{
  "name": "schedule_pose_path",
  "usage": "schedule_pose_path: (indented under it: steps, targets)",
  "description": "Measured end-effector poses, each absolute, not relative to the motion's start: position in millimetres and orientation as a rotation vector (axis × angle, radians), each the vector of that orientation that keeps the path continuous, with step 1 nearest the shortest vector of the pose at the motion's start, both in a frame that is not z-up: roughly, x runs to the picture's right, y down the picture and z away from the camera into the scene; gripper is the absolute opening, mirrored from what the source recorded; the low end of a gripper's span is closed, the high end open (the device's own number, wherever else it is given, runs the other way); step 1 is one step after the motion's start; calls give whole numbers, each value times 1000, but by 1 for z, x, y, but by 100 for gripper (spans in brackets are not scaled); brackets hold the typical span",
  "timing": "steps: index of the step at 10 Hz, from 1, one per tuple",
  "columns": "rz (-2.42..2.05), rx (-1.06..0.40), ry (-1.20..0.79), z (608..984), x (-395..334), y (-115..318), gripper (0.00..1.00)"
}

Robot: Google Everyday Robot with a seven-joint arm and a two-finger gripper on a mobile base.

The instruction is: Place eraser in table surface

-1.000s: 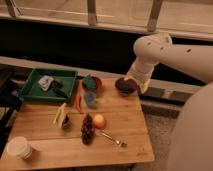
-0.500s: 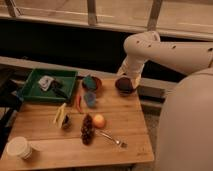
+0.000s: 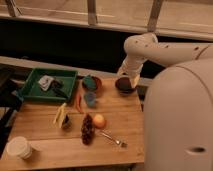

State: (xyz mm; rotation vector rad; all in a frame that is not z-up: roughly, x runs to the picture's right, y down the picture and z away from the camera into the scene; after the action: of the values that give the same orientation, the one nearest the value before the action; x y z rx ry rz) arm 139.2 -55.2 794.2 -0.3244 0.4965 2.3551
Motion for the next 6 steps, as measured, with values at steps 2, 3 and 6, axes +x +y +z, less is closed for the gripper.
schedule_pose_path:
  steps: [2, 3, 6]
  targets:
    - [2426, -368, 468, 839, 156, -59, 70]
    - [2448, -386, 451, 851, 160, -59, 70]
    - [2501, -480, 378, 872, 161, -64, 70]
